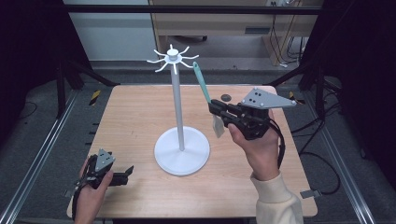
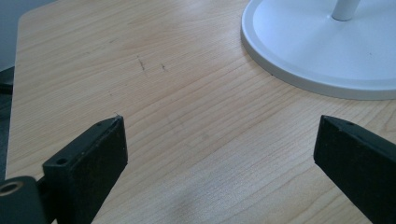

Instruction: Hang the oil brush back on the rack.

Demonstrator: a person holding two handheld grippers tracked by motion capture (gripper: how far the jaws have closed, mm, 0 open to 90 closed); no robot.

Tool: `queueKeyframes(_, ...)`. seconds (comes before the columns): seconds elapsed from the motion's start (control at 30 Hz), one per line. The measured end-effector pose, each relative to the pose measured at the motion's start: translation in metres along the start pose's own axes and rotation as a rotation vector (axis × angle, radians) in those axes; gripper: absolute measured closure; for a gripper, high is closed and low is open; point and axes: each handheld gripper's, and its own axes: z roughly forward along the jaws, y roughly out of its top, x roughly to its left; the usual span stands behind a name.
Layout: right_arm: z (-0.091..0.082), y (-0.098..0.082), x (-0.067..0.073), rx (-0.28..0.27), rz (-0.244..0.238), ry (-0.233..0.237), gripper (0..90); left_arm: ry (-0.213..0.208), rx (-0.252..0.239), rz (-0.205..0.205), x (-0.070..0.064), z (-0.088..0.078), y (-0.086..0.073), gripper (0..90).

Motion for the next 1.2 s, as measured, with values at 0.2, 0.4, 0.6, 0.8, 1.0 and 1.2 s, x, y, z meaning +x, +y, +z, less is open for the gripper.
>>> queueKeyframes(0.2, 0.000, 0.000, 0.000, 0.006, -0.005, -0.004, 82.7, 0.000, 0.000, 0.000, 0.000, 0.000, 0.000, 2.4)
queueKeyframes(0.4, 0.003, -0.001, 0.001, 0.020, -0.010, -0.001, 82.7, 0.000, -0.001, -0.003, 0.000, 0.000, 0.000, 2.4)
queueKeyframes(0.6, 0.006, -0.001, 0.001, 0.024, -0.008, 0.000, 82.7, 0.000, -0.001, -0.002, 0.000, 0.000, 0.000, 2.4)
queueKeyframes(0.8, 0.011, -0.001, 0.000, 0.029, -0.006, 0.007, 82.6, 0.000, -0.001, -0.003, 0.000, 0.000, 0.000, 2.4)
queueKeyframes(1.0, 0.017, 0.000, 0.001, 0.036, -0.005, 0.013, 82.7, 0.000, 0.000, -0.003, 0.000, 0.000, 0.000, 2.4)
queueKeyframes(1.2, 0.023, -0.001, 0.000, 0.036, 0.001, 0.016, 82.7, -0.001, 0.001, -0.003, 0.000, 0.000, 0.000, 2.4)
